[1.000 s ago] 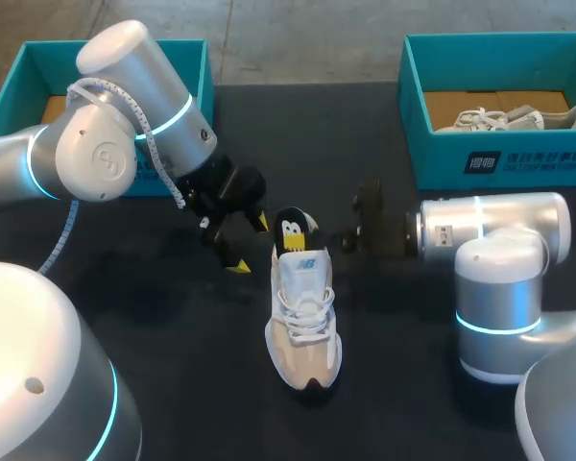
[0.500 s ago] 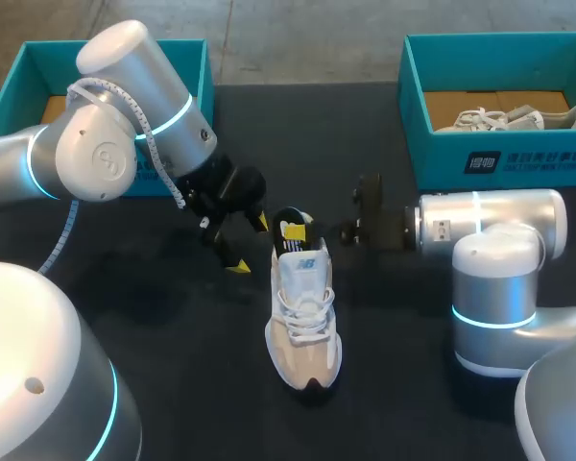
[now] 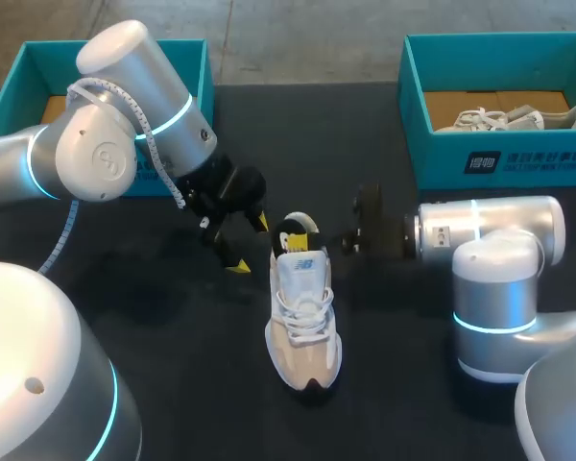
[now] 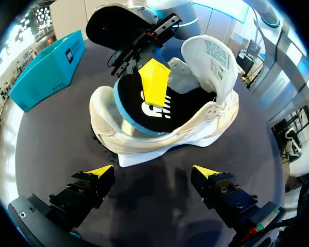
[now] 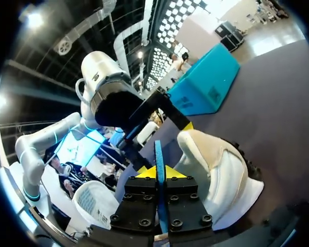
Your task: Take the shoe out of the shoebox, open the shoe tongue, remove and reinsert the insole, then place the shoe into the shoebox
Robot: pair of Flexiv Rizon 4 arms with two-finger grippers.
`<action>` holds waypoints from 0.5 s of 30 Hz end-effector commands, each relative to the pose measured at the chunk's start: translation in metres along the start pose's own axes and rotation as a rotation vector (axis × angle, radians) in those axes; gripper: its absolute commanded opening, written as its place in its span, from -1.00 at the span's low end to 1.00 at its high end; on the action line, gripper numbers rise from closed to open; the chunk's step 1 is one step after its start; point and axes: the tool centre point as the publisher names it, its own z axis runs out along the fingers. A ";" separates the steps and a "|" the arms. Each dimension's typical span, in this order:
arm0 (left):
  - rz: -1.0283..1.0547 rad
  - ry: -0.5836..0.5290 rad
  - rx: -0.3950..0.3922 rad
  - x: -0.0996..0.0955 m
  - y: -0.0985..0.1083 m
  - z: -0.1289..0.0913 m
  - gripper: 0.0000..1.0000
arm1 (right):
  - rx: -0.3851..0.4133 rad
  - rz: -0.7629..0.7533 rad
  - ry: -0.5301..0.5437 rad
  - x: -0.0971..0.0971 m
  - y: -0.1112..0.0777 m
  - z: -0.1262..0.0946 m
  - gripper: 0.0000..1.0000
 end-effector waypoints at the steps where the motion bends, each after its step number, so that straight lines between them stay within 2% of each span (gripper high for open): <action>1: 0.001 -0.003 0.000 0.001 0.000 0.001 1.00 | 0.017 0.017 -0.005 0.000 -0.008 0.001 -1.00; 8: 0.001 -0.003 0.000 0.001 0.000 0.001 1.00 | 0.011 0.024 -0.011 0.002 -0.015 0.000 -1.00; 11: 0.001 -0.003 0.000 0.001 0.000 0.001 1.00 | -0.001 0.002 -0.017 0.006 -0.012 0.000 -0.24; 12: 0.001 -0.003 0.000 0.001 0.000 0.001 1.00 | -0.005 -0.007 -0.022 0.007 -0.011 0.000 -0.14; 15: 0.001 -0.003 0.000 0.001 0.000 0.001 1.00 | -0.013 -0.030 -0.032 0.011 -0.007 -0.001 -0.14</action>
